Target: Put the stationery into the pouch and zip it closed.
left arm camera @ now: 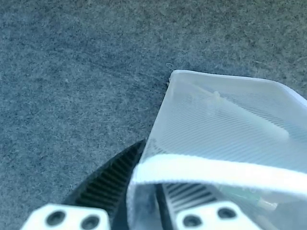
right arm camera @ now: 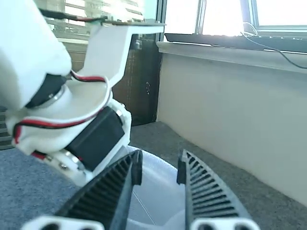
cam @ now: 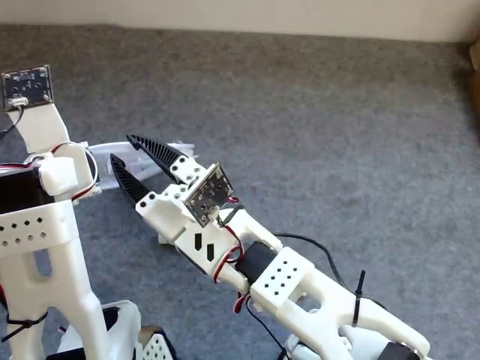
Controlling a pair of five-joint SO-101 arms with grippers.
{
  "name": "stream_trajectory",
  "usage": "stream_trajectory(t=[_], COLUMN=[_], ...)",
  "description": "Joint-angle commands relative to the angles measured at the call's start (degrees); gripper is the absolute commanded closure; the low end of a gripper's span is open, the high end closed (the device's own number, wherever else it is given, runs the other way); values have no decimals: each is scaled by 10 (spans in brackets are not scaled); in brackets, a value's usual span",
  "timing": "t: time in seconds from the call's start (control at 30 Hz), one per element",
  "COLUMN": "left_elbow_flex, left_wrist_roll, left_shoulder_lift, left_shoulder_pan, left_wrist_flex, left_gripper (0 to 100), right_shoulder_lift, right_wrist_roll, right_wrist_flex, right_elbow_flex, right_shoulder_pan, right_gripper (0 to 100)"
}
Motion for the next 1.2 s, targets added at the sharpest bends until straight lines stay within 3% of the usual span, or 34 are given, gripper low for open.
stream_trajectory(t=[0.0, 0.2, 1.17], left_elbow_flex=[5, 5, 6], left_wrist_roll=[4, 4, 4], left_shoulder_lift=[0, 0, 1], left_shoulder_pan=[-7, -7, -7], left_wrist_flex=[-9, -9, -9], left_gripper=[993, 993, 993], right_shoulder_lift=[-13, -47, -251], right_wrist_roll=[-1, -1, -2], right_wrist_flex=[-11, -9, 284], right_elbow_flex=[-6, -4, -4], right_shoulder_pan=[7, 22, 19], right_gripper=[886, 886, 886])
